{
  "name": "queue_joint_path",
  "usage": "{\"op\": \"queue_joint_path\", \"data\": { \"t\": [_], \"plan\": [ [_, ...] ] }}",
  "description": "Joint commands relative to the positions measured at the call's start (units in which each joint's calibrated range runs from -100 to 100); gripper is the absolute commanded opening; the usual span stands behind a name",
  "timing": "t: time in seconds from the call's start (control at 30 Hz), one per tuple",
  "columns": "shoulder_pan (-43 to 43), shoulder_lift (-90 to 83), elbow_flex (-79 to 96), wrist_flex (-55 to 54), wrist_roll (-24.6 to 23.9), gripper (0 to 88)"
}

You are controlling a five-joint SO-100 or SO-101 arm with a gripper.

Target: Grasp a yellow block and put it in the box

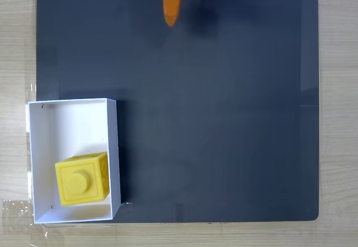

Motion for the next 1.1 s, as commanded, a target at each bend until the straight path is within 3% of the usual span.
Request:
{"op": "queue_joint_path", "data": {
  "t": [0.0, 0.27, 1.07],
  "plan": [
    [-0.19, -12.84, 10.56, 1.11, 3.23, 3.2],
    [-1.04, -21.15, 11.19, 14.64, 3.65, 3.2],
    [-1.04, -21.23, 11.10, 14.90, 3.65, 3.2]
  ]
}}
